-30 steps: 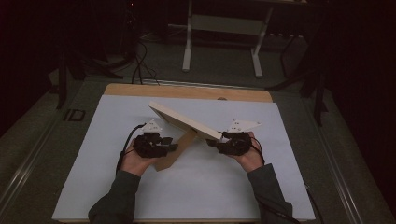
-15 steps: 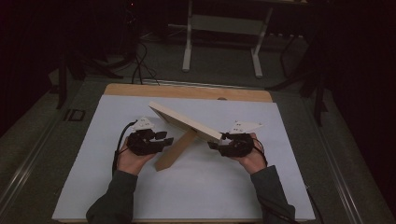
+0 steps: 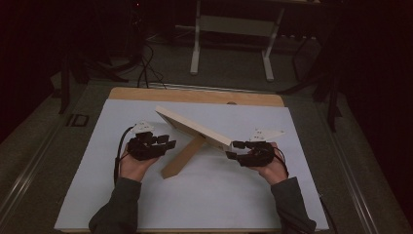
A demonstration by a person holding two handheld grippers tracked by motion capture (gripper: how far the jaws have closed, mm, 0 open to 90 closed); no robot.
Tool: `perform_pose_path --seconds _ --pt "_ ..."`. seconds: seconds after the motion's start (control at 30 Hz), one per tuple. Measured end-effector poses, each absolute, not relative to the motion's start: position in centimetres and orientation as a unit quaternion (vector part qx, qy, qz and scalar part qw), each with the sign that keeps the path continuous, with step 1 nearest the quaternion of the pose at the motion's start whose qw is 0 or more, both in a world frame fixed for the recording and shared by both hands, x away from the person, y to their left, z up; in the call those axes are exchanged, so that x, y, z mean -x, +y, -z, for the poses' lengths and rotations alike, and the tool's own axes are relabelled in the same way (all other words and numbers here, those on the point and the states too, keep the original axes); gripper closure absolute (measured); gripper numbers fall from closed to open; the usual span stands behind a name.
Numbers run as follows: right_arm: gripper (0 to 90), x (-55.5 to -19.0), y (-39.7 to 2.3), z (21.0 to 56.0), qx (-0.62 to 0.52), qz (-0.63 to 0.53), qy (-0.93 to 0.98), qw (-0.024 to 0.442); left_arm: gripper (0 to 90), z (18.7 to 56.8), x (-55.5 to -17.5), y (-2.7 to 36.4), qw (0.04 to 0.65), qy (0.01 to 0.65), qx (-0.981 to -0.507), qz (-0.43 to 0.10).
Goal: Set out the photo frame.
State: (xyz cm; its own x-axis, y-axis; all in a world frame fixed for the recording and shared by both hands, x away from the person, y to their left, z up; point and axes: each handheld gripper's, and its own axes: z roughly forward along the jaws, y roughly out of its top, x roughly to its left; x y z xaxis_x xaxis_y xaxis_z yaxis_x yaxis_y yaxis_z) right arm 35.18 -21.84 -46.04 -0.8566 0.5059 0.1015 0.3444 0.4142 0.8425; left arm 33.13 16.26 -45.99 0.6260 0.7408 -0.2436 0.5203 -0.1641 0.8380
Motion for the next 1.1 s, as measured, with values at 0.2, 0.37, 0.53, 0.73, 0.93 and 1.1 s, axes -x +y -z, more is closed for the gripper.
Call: perform_pose_path --seconds 0.2,0.37,0.53,0.73,0.93,1.1 --pt "45.2 -35.3 -23.0 46.0 -0.263 -0.475 0.836 0.082 59.1 45.9 -33.1 16.8 0.498 0.426 -0.746 -0.116" --pt "47.0 -35.4 -23.5 46.2 -0.273 -0.474 0.833 0.084 59.1 46.0 -33.2 17.1 0.5 0.434 -0.741 -0.115" --pt "49.2 -35.6 -23.3 46.8 -0.274 -0.46 0.84 0.087 60.2 46.1 -33.3 17.2 0.505 0.437 -0.736 -0.111" --pt "51.7 -35.8 -22.9 47.5 -0.277 -0.442 0.848 0.089 68.2 46.3 -33.1 17.4 0.512 0.441 -0.73 -0.101" --pt "56.7 -35.8 -23.1 47.4 -0.276 -0.427 0.855 0.104 75.8 46.2 -33.1 17.1 0.508 0.445 -0.731 -0.1" --pt "59.8 -36.0 -23.5 47.4 -0.289 -0.427 0.85 0.11 80.6 46.2 -33.1 17.0 0.506 0.449 -0.73 -0.095"
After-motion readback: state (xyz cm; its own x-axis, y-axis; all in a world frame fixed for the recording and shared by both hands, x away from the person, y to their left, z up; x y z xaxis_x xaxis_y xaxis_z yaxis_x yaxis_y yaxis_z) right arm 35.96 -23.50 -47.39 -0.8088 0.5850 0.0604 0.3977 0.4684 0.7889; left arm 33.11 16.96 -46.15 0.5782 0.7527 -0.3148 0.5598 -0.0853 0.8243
